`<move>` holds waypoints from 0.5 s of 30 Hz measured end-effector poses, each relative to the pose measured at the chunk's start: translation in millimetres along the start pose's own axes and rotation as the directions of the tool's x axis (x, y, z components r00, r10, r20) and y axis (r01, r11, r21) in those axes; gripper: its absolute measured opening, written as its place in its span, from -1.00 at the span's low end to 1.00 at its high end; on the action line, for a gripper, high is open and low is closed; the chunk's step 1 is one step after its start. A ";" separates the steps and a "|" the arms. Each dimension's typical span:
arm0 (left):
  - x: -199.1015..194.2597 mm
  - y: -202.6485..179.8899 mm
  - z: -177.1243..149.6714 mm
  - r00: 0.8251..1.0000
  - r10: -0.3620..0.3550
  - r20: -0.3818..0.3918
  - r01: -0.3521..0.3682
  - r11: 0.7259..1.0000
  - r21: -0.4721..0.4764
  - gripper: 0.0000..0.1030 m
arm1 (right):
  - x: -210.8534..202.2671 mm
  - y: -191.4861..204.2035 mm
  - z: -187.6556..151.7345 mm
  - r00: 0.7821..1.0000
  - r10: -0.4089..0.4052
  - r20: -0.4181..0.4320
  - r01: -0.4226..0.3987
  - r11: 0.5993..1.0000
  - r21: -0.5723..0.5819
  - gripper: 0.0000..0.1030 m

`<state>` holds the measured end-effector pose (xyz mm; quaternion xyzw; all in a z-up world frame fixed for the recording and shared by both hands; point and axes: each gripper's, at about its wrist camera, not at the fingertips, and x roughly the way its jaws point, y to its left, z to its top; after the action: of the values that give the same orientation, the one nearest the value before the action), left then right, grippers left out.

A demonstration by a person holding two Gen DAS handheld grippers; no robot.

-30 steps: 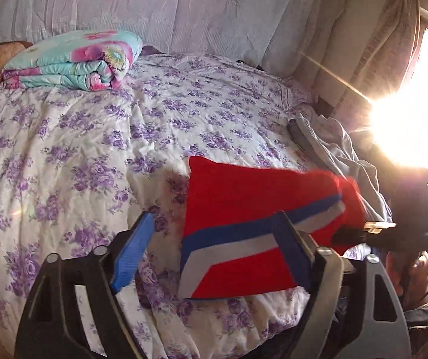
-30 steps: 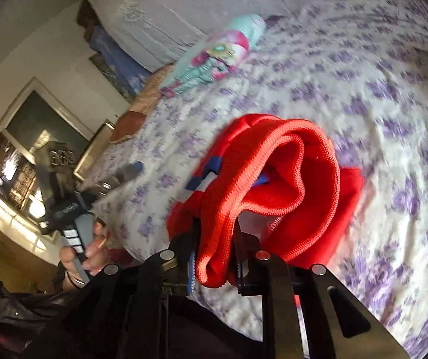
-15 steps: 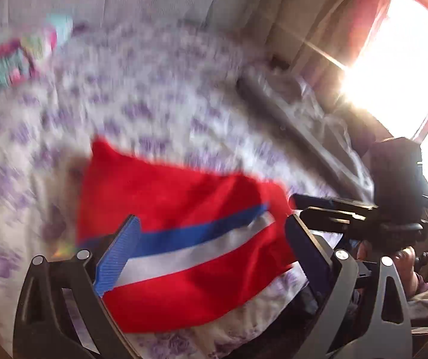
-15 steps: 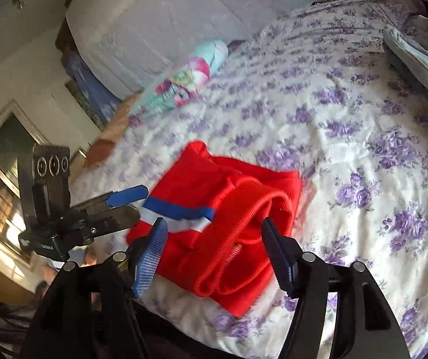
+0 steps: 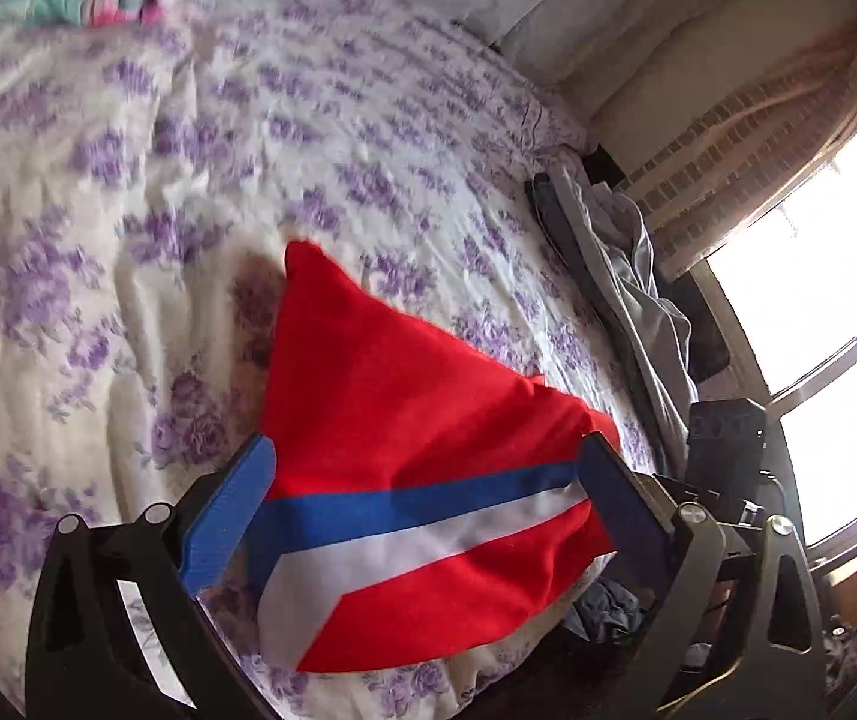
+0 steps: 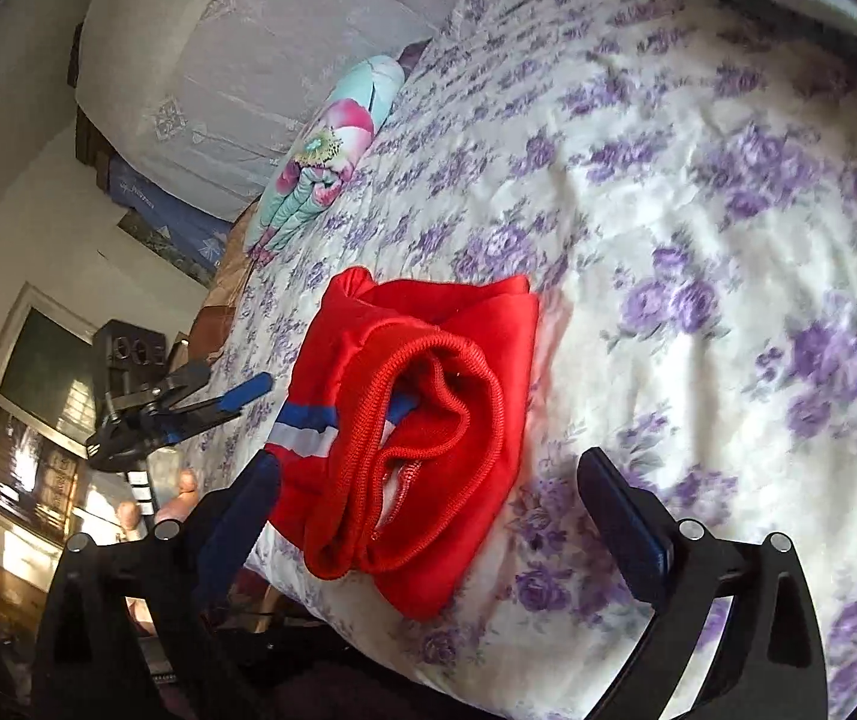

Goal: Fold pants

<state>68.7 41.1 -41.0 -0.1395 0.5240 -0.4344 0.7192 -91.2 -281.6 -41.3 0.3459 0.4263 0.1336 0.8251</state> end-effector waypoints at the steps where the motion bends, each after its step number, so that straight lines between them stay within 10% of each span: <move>1: 15.7 9.2 2.6 0.999 0.000 -0.054 -0.001 1.000 -0.020 0.90 | 7.4 1.5 -3.1 1.000 -0.003 -0.018 0.003 1.000 -0.004 0.93; 9: 35.3 29.1 9.8 0.986 0.063 -0.156 -0.071 0.997 -0.044 0.85 | 35.1 14.8 2.6 0.994 0.022 -0.107 -0.020 1.000 0.021 0.93; 15: 28.3 31.8 7.4 0.982 -0.053 -0.181 0.044 0.998 -0.054 0.86 | 26.4 9.5 -3.7 0.990 0.061 -0.125 -0.054 0.997 0.054 0.77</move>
<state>92.5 36.0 -76.7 -0.1297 0.5947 -0.4495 0.6538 -77.6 -259.4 -52.4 0.3696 0.4710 0.1682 0.7831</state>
